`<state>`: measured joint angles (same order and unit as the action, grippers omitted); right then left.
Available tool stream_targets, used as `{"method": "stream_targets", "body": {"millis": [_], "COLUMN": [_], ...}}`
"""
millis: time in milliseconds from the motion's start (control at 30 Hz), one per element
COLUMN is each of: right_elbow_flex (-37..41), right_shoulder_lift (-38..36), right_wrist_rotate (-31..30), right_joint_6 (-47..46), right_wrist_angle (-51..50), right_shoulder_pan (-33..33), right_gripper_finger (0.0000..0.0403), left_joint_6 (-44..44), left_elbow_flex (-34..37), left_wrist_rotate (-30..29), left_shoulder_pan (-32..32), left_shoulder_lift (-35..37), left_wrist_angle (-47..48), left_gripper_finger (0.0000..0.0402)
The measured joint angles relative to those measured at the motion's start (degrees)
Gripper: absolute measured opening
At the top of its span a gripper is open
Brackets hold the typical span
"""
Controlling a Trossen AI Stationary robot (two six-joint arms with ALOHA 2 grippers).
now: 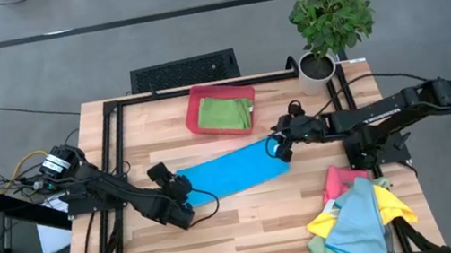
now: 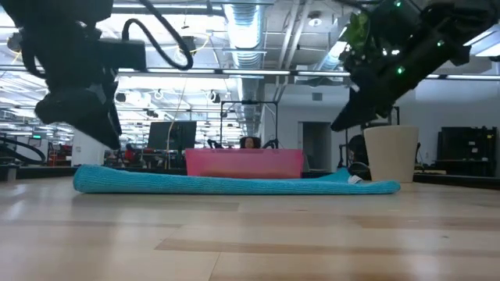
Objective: Fold microfiber towels
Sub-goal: Fold the blue microfiber cloth
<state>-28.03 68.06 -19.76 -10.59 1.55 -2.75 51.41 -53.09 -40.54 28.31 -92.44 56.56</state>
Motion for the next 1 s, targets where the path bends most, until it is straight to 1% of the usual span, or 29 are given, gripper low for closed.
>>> {"method": "stream_targets", "body": {"millis": [67,100,200,267,367,433,633,733,867,1000], "right_elbow_flex": [1.0,1.9,5.5,8.2,11.4,12.7,13.4,13.3,12.9,12.7], "right_shoulder_lift": [0.2,0.7,3.8,5.6,8.5,10.3,16.5,20.5,26.0,28.0], "right_wrist_rotate": [0.1,0.2,0.2,0.0,-0.1,-0.1,-0.4,-1.2,-1.3,-1.4], "right_joint_6": [0.0,0.0,0.0,-0.1,-1.3,-1.7,-4.3,-5.1,-6.0,-6.8], "right_wrist_angle": [5.3,8.5,17.6,22.9,32.2,35.6,37.0,37.9,38.6,40.3], "right_shoulder_pan": [0.9,1.3,2.4,2.8,2.4,2.1,1.8,1.1,0.1,-0.4], "right_gripper_finger": [0.0146,0.0146,0.0141,0.0137,0.0133,0.0132,0.0131,0.0127,0.0122,0.0121], "left_joint_6": [2.2,3.0,4.3,3.2,1.8,1.5,2.2,2.3,1.7,1.7], "left_elbow_flex": [-1.1,-1.4,-0.9,0.7,4.5,7.6,16.0,17.6,17.8,17.8], "left_wrist_rotate": [-3.0,-5.1,-11.7,-12.7,-12.8,-12.6,-11.6,-10.0,-7.6,-6.0], "left_shoulder_pan": [0.6,1.2,3.0,3.6,4.2,4.2,3.2,2.9,2.8,2.8], "left_shoulder_lift": [0.0,0.0,0.0,0.0,0.0,0.0,0.0,0.0,0.0,0.0], "left_wrist_angle": [2.1,1.6,-5.8,-11.4,-20.1,-25.4,-39.3,-42.5,-42.5,-42.1], "left_gripper_finger": [0.0199,0.0199,0.0195,0.0193,0.0192,0.0192,0.0192,0.0192,0.0192,0.0192]}}
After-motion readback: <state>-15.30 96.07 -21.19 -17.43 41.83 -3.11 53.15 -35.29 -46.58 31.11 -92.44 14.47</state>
